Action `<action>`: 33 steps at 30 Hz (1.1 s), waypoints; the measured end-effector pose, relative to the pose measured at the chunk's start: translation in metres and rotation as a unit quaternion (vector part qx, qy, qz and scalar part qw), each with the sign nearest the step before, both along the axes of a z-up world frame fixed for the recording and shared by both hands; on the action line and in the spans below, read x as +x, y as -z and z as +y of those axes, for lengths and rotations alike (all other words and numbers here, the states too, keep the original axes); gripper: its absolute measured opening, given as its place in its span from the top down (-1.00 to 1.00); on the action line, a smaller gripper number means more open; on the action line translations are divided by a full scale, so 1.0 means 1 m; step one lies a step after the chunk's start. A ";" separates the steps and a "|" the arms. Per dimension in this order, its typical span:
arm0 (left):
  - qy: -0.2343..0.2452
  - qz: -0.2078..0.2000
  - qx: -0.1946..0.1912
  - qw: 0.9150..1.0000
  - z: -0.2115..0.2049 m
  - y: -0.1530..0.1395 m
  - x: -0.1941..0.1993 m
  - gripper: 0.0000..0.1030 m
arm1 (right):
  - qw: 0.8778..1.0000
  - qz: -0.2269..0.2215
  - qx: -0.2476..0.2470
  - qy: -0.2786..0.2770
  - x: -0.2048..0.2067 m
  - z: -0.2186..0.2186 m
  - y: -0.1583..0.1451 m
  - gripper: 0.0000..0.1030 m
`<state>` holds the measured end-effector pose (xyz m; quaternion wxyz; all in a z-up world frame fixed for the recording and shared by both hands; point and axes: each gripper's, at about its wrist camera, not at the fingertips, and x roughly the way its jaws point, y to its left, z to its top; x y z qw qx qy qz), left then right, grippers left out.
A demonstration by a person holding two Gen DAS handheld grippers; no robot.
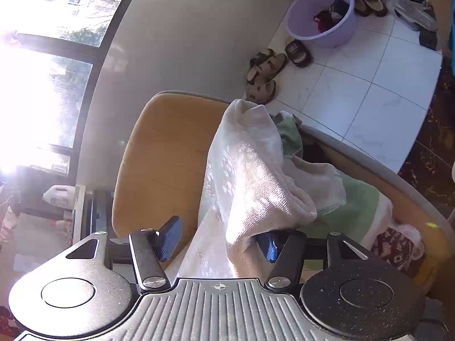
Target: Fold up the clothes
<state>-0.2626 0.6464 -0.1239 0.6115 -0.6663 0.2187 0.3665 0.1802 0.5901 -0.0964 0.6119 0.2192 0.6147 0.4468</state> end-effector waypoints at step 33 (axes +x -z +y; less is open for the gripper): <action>-0.184 0.045 0.096 0.977 -0.005 -0.018 -0.040 0.05 | 0.995 0.011 -0.088 0.041 0.017 0.008 0.057 0.17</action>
